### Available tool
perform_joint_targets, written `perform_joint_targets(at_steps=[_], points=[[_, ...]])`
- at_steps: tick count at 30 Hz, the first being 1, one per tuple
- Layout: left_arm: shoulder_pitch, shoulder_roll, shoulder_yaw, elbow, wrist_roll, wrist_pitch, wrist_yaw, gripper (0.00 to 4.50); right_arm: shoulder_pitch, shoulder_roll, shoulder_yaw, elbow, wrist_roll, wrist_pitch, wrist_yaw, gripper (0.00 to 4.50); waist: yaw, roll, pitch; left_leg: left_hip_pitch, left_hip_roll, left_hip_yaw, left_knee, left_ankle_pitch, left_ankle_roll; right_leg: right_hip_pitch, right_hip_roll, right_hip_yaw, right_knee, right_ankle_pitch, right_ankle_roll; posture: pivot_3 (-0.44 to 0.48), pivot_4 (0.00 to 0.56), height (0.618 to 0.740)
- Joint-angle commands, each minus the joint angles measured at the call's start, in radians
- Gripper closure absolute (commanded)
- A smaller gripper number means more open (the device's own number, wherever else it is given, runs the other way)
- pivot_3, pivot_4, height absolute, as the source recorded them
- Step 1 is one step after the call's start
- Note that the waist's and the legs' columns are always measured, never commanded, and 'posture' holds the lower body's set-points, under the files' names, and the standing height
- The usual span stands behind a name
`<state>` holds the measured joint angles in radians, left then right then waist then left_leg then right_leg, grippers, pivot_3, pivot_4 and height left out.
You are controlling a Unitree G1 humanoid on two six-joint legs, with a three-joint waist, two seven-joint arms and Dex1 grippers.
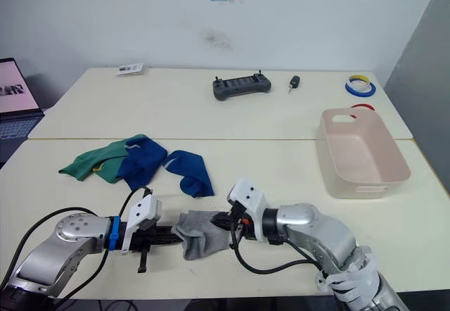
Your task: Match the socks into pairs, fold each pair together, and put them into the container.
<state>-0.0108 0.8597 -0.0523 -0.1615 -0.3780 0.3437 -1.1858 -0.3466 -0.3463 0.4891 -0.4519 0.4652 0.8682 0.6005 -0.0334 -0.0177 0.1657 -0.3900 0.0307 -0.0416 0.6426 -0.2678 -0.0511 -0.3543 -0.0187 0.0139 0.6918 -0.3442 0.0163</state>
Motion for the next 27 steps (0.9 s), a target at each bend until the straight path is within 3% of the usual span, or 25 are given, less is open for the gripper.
perform_joint_targets(at_steps=[1,9,20,23,27], points=[[0.006,-0.003,0.004,-0.007,0.012,0.015,0.021,4.50,-0.016,0.031,0.056,0.039,-0.029,-0.050,0.035,4.45,0.000,0.000,0.000,0.000,0.000,0.000,0.000,0.000,0.000,0.000,0.000,0.000,0.000,0.000,0.000,0.000,0.150,0.740],[0.008,0.001,0.021,-0.026,0.000,0.035,0.031,4.50,-0.052,0.075,0.108,0.136,-0.067,-0.088,0.085,4.45,0.001,0.000,0.000,0.000,0.000,0.000,0.000,0.000,0.000,0.000,0.000,0.000,0.000,0.000,0.000,0.000,0.150,0.740],[-0.114,0.176,0.249,0.048,-0.173,0.190,-0.087,4.50,-0.074,0.059,0.159,0.216,-0.179,-0.152,0.128,4.45,0.001,-0.001,0.001,-0.001,-0.001,0.000,0.001,0.000,0.000,-0.002,0.000,-0.001,0.001,0.000,0.000,0.000,0.150,0.740],[-0.144,0.187,0.227,-0.042,-0.229,0.254,-0.113,4.50,-0.081,0.055,0.171,0.213,-0.216,-0.182,0.135,4.45,0.001,-0.001,0.001,-0.002,-0.001,0.000,0.001,0.000,0.000,-0.002,0.000,0.000,0.000,0.000,0.000,0.000,0.150,0.740],[-0.146,0.133,0.150,-0.164,-0.233,0.262,-0.081,4.50,-0.095,0.047,0.166,0.167,-0.240,-0.192,0.141,4.45,0.001,0.000,0.001,-0.002,-0.001,0.000,0.001,0.000,0.000,-0.002,0.000,0.000,0.001,0.000,0.000,0.000,0.150,0.740]])
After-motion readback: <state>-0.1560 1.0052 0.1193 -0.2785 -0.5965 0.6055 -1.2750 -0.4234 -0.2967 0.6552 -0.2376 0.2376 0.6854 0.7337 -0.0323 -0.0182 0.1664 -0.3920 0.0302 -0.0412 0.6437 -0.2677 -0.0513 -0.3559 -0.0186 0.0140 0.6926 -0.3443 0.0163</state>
